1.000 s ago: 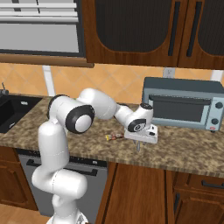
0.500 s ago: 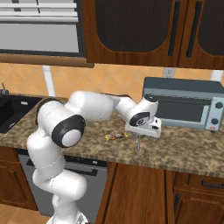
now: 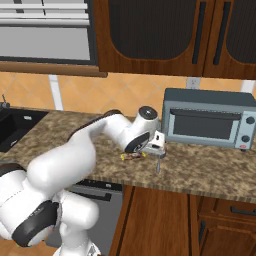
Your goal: Pick the measuring cup from the drawer and place it on the counter.
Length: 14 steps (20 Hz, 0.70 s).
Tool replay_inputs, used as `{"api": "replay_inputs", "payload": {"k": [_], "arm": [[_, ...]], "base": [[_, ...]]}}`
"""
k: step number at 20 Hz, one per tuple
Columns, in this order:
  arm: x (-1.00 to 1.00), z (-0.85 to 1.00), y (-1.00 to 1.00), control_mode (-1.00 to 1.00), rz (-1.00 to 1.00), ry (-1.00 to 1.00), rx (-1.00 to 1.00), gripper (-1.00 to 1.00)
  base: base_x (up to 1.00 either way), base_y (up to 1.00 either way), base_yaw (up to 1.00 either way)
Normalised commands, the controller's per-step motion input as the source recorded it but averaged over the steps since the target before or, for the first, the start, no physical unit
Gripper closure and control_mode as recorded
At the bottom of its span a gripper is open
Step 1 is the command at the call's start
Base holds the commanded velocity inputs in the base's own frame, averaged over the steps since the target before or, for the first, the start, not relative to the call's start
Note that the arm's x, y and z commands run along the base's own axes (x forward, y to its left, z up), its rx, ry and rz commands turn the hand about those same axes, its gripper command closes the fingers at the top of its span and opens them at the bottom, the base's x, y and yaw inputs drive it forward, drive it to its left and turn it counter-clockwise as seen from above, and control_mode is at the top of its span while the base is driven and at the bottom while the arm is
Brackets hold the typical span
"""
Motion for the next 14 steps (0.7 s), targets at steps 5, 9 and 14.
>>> {"api": "replay_inputs", "payload": {"k": [5,9,14], "arm": [[-0.75,0.57,0.99,-1.00,0.00,0.00,0.00,-1.00],[-0.99,0.30,0.72,-1.00,0.00,0.01,0.00,-1.00],[-0.26,0.52,0.45,-1.00,0.00,0.00,0.00,-1.00]], "base": [[0.00,0.00,0.00],[0.00,0.00,0.00],[0.00,0.00,0.00]]}}
